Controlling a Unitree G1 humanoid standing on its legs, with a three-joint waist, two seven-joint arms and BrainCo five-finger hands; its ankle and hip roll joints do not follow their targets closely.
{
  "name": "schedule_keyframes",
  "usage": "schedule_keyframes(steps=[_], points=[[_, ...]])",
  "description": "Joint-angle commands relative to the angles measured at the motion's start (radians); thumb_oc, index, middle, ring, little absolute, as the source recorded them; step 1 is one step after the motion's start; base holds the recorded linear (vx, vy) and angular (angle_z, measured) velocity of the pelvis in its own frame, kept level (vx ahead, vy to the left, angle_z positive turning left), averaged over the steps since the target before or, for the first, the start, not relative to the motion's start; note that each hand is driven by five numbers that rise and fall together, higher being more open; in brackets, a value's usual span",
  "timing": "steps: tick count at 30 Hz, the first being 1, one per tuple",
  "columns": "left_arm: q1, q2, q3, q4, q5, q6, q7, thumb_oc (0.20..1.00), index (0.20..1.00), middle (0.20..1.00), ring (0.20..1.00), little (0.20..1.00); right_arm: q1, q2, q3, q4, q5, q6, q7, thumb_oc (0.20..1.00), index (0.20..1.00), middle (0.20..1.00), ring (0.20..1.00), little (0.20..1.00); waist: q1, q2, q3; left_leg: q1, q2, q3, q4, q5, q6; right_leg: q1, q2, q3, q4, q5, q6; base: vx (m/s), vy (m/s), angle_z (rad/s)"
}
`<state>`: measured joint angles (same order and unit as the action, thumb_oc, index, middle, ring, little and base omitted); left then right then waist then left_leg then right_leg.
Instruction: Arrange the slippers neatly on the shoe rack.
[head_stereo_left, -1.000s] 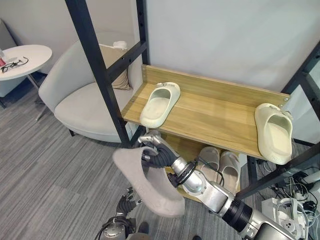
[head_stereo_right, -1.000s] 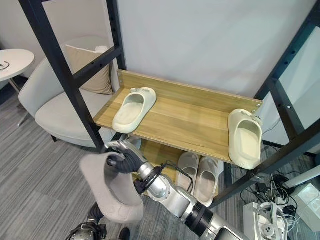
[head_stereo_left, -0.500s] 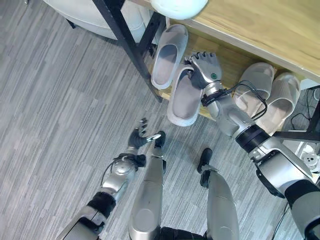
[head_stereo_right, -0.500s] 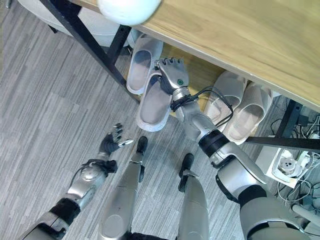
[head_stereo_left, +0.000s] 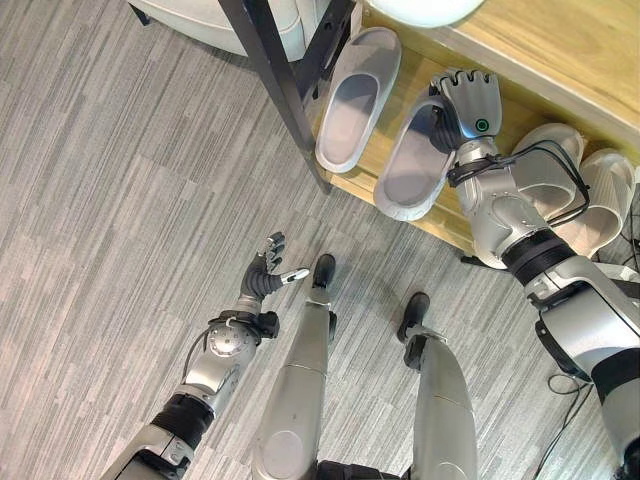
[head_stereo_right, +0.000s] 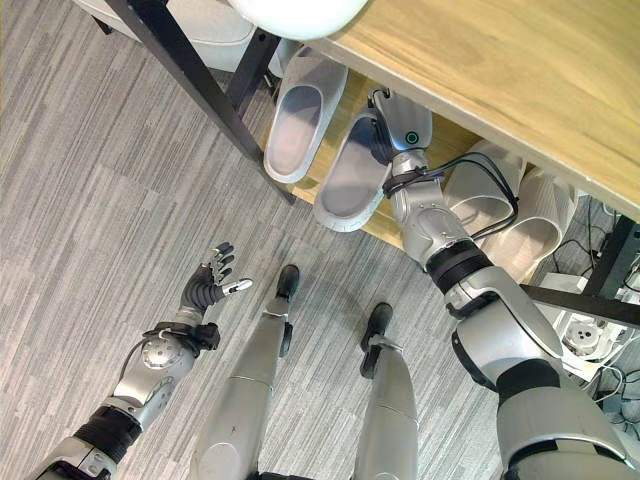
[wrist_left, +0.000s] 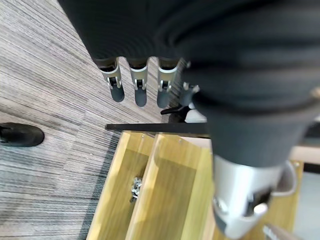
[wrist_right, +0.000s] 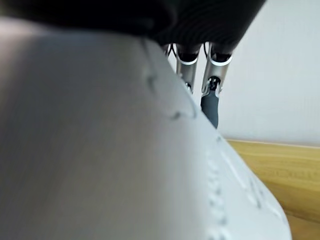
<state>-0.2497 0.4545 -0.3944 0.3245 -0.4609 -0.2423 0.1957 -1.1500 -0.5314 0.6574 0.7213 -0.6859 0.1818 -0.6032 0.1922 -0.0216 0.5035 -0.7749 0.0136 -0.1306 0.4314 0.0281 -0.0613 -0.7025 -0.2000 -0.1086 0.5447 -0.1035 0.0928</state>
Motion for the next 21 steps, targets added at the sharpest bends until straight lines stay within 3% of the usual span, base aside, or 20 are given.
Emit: schedule_keyframes(steps=[1,8,17,18,19,20,21], points=[[0.041,-0.017,-0.036,-0.012,-0.020,-0.054,0.001,1.000,1.000,1.000,1.000,1.000,-0.001,-0.013,0.011,0.053,0.006,0.008,-0.069,1.000,1.000,1.000,1.000,1.000,0.007,0.007,-0.111,-0.028,0.015,-0.047,0.067,-0.161,0.003,0.020,-0.001,0.029,-0.037,-0.061,0.037,0.01,-0.002,0.06],[0.024,-0.028,-0.050,0.000,-0.025,-0.055,0.012,1.000,1.000,1.000,1.000,1.000,0.007,0.048,-0.006,0.097,0.034,0.026,-0.085,1.000,1.000,1.000,1.000,1.000,0.005,0.009,-0.108,-0.002,0.013,-0.041,0.047,-0.164,0.002,0.039,0.002,0.029,-0.052,-0.062,0.037,0.00,0.000,0.01],[0.014,-0.037,-0.054,0.009,-0.028,-0.049,0.026,1.000,1.000,1.000,1.000,1.000,0.068,0.107,-0.106,-0.029,0.137,-0.016,-0.135,1.000,1.000,1.000,1.000,1.000,-0.010,0.013,-0.087,0.036,0.011,-0.033,0.031,-0.165,0.004,0.067,0.006,0.035,-0.064,-0.064,0.030,0.00,-0.003,-0.01],[0.017,-0.042,-0.057,0.012,-0.027,-0.043,0.032,1.000,1.000,1.000,1.000,1.000,0.105,0.136,-0.157,-0.062,0.201,-0.039,-0.167,1.000,1.000,1.000,1.000,1.000,-0.015,0.015,-0.084,0.044,0.012,-0.032,0.025,-0.164,0.005,0.071,0.006,0.037,-0.067,-0.062,0.029,0.00,0.000,0.00],[0.023,-0.050,-0.063,0.013,-0.032,-0.029,0.046,1.000,1.000,1.000,1.000,1.000,0.173,0.209,-0.271,-0.101,0.396,-0.115,-0.224,1.000,1.000,1.000,1.000,1.000,-0.023,0.017,-0.080,0.062,0.014,-0.027,0.006,-0.159,0.007,0.085,0.010,0.039,-0.082,-0.060,0.026,0.00,0.000,0.00],[0.023,-0.049,-0.063,0.013,-0.032,-0.029,0.046,1.000,1.000,1.000,1.000,1.000,0.175,0.209,-0.272,-0.101,0.396,-0.115,-0.224,1.000,1.000,1.000,1.000,1.000,-0.022,0.016,-0.079,0.064,0.014,-0.026,0.005,-0.159,0.007,0.086,0.010,0.040,-0.082,-0.060,0.026,-0.03,-0.004,-0.02],[0.021,-0.050,-0.068,0.015,-0.035,-0.018,0.051,1.000,1.000,1.000,1.000,1.000,0.225,0.281,-0.348,-0.097,0.620,-0.216,-0.236,1.000,1.000,1.000,1.000,1.000,-0.025,0.017,-0.074,0.070,0.015,-0.026,-0.001,-0.157,0.009,0.093,0.012,0.044,-0.088,-0.059,0.022,-0.02,-0.009,-0.03]])
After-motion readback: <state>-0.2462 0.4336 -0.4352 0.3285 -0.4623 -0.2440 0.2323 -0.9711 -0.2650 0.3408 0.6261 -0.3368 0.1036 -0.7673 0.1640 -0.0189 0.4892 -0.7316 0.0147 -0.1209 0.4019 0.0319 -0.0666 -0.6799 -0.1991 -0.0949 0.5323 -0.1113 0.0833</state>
